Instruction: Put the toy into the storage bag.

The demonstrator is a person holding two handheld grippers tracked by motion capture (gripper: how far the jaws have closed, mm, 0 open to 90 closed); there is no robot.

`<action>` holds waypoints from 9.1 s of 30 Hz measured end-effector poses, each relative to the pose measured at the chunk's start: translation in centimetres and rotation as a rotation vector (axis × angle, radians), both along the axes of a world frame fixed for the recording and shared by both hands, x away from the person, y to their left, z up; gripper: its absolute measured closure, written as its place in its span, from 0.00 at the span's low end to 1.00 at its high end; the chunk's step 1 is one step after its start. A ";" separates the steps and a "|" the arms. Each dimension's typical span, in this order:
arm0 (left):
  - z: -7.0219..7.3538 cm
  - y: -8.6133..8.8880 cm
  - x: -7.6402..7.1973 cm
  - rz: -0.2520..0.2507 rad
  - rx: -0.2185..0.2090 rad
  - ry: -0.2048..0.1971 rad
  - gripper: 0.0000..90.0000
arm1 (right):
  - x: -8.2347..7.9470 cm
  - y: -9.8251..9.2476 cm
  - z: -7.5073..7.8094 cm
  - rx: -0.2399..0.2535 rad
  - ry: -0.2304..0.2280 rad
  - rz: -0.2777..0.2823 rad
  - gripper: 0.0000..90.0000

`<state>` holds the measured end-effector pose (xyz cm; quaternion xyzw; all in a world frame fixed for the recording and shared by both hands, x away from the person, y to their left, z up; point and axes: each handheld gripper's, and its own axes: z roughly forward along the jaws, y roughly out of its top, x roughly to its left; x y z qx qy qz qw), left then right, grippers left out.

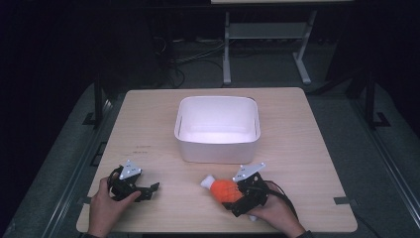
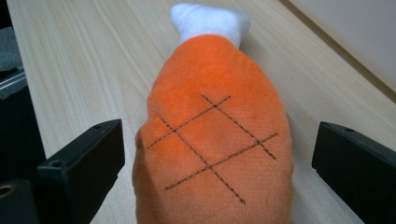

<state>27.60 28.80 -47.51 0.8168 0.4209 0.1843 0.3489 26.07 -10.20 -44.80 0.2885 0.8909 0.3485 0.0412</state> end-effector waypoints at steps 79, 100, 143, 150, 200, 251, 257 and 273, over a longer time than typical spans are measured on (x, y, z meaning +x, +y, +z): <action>0.0 0.0 0.0 0.000 0.000 0.000 0.14 | -0.6 -10.7 0.7 -0.013 -0.046 -0.148 0.25; 0.0 0.0 0.0 0.000 0.000 0.000 0.14 | 0.7 -15.1 2.5 0.018 -0.076 -0.226 0.25; 0.0 0.0 0.0 0.002 -0.002 0.001 0.14 | 4.9 -16.0 11.0 0.082 -0.163 -0.189 0.25; 0.0 0.0 0.0 0.002 -0.002 0.001 0.14 | 6.1 -15.2 12.1 0.093 -0.172 -0.168 0.25; 0.0 0.0 0.0 0.001 -0.001 0.000 0.14 | 14.1 -3.9 14.5 0.071 -0.141 0.172 0.24; 0.0 0.0 0.0 0.001 -0.001 0.000 0.14 | 16.3 1.8 13.6 0.009 -0.088 0.326 0.15; 0.0 0.0 0.0 0.002 -0.001 0.000 0.14 | 15.7 -0.4 14.3 0.028 -0.100 0.265 0.15; 0.0 0.0 0.0 0.000 0.000 0.001 0.14 | 14.7 -6.1 14.8 0.091 -0.126 0.097 0.13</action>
